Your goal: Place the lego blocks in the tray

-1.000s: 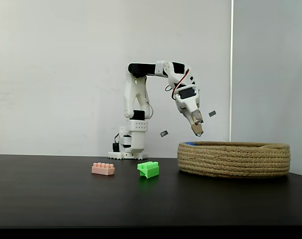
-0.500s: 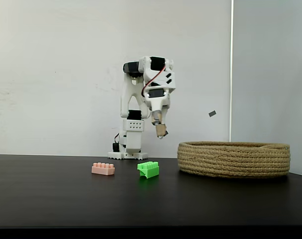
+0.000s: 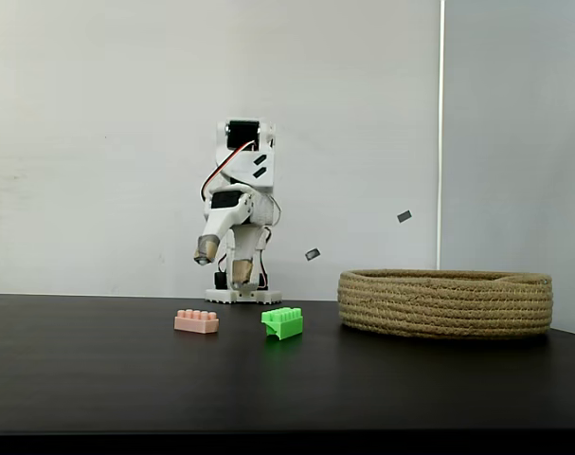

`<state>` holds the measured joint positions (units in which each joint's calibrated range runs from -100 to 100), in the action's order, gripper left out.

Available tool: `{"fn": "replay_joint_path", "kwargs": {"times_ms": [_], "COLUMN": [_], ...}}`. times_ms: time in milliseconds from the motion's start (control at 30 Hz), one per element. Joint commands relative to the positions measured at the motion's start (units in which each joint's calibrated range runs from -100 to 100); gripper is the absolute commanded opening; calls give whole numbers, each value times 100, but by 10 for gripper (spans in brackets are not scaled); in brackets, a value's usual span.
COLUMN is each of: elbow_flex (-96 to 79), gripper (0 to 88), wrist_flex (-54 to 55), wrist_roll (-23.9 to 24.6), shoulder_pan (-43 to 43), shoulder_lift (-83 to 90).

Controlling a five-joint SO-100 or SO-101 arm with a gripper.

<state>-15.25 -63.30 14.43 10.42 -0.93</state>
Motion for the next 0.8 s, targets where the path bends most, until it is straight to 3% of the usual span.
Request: {"fn": "replay_joint_path", "kwargs": {"times_ms": [0, 333, 767], "elbow_flex": [863, 2569, 2961], "gripper": [388, 401, 377], "wrist_flex": [53, 78, 203], "wrist_roll": [-15, -88, -156], "shoulder_pan": [186, 343, 334], "shoulder_lift": [-388, -1867, -2675]}}
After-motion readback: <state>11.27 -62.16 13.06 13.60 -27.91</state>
